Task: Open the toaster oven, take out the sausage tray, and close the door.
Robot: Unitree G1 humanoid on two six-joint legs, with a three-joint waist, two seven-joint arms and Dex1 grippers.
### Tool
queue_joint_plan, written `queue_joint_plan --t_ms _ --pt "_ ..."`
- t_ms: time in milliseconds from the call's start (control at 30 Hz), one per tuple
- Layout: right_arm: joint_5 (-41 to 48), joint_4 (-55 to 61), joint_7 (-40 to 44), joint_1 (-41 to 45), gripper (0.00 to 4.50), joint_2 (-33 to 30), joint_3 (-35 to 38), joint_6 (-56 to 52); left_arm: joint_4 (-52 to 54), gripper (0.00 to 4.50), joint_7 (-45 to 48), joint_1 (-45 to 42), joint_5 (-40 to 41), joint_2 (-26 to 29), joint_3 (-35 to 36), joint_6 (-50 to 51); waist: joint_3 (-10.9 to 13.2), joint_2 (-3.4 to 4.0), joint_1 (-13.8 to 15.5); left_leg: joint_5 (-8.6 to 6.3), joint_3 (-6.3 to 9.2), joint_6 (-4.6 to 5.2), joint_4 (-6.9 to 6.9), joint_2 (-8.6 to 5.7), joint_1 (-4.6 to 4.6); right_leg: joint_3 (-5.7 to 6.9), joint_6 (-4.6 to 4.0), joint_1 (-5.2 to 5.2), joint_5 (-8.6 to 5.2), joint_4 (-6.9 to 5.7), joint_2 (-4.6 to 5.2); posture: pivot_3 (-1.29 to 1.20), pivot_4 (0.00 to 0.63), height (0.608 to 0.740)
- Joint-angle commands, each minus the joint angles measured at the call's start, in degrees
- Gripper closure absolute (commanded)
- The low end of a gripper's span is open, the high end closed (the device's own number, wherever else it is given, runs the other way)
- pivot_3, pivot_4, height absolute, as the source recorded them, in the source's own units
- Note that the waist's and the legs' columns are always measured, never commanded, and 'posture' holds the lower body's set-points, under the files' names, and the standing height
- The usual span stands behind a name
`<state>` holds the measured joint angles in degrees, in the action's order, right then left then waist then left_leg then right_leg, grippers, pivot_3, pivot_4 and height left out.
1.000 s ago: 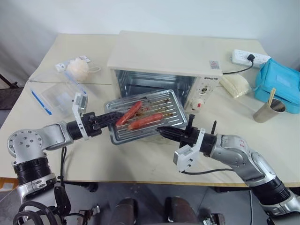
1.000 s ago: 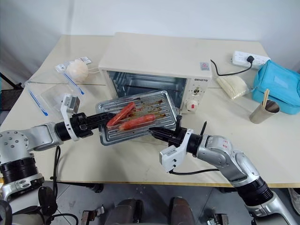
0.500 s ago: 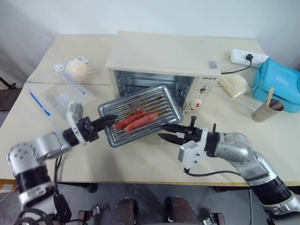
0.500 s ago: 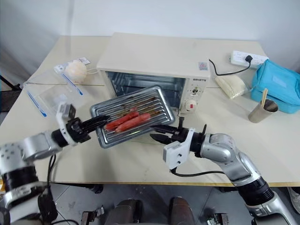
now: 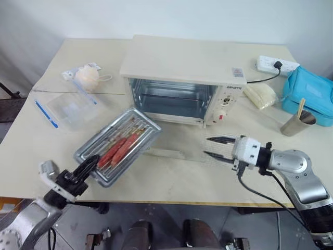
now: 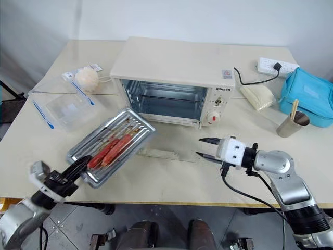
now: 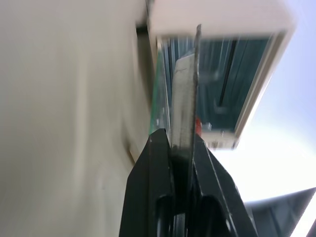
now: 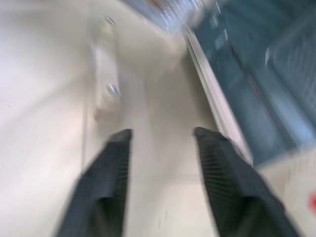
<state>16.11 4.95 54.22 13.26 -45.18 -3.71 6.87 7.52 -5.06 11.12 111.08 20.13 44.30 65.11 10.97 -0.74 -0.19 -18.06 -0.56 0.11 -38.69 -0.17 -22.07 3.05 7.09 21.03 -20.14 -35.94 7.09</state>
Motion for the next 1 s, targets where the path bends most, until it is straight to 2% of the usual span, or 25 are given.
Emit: queue_joint_plan --t_ms 33,100,133,233,400,633,767,1000 --pt "1.7 -2.8 2.4 0.8 3.73 -0.2 2.0 -1.7 4.8 4.50 2.6 4.0 1.9 -2.1 3.4 -3.2 0.0 0.00 0.0 -0.01 0.00 0.02 0.00 0.00 0.00 0.00 0.00 -0.02 0.00 0.04 0.00 0.00 0.150 0.740" --pt "1.6 -4.6 3.3 1.2 4.44 0.2 1.8 -2.3 6.2 4.50 2.4 5.5 1.9 -4.9 5.2 -6.1 0.0 0.00 0.1 -0.02 -0.02 0.04 0.00 -0.02 0.00 0.00 0.00 -0.02 0.00 0.06 0.01 0.00 0.150 0.740" --pt "1.5 -5.1 3.6 1.3 4.48 0.3 1.9 -2.4 6.8 4.50 2.4 5.9 1.9 -5.7 5.6 -7.0 0.0 0.00 0.2 -0.02 -0.02 0.05 -0.01 -0.03 0.00 0.00 0.00 -0.04 0.00 0.07 0.03 0.00 0.150 0.740" --pt "1.3 -8.1 5.0 2.2 4.48 1.4 0.9 -3.8 9.1 4.50 2.4 7.1 1.9 -10.4 8.4 -10.8 0.0 -0.01 0.2 -0.04 -0.01 0.07 -0.06 -0.03 0.00 0.02 0.00 -0.07 0.00 0.09 0.03 0.00 0.150 0.740" --pt "1.1 -13.8 6.5 5.3 4.48 5.3 -0.8 -6.2 11.5 4.50 -0.1 5.0 1.9 -15.1 10.9 -16.6 0.0 -0.03 0.1 -0.08 -0.03 0.13 -0.09 -0.03 0.00 0.05 0.00 -0.12 0.00 0.14 0.01 0.00 0.150 0.740" --pt "3.6 -13.2 9.3 7.2 4.48 10.6 0.2 -6.4 12.1 4.50 -1.1 4.3 1.9 -15.6 11.3 -17.4 0.0 -0.03 0.1 -0.11 0.00 0.15 -0.17 -0.02 0.00 0.08 0.01 -0.17 0.00 0.14 -0.04 0.00 0.150 0.740" --pt "9.5 -8.8 9.2 7.2 4.48 12.3 4.0 -9.1 12.4 4.50 -1.2 4.2 1.9 -15.3 11.1 -17.0 0.0 -0.03 0.1 -0.12 0.01 0.15 -0.17 -0.02 0.00 0.09 0.01 -0.17 0.01 0.16 -0.04 0.00 0.150 0.740" --pt "18.1 -3.1 0.1 13.0 4.48 16.4 10.4 -18.2 12.6 4.50 -1.1 5.1 1.9 -14.9 10.8 -16.3 0.0 -0.03 0.1 -0.17 0.06 0.10 -0.16 0.02 0.00 0.09 0.01 -0.18 0.01 0.20 -0.04 0.00 0.150 0.740"
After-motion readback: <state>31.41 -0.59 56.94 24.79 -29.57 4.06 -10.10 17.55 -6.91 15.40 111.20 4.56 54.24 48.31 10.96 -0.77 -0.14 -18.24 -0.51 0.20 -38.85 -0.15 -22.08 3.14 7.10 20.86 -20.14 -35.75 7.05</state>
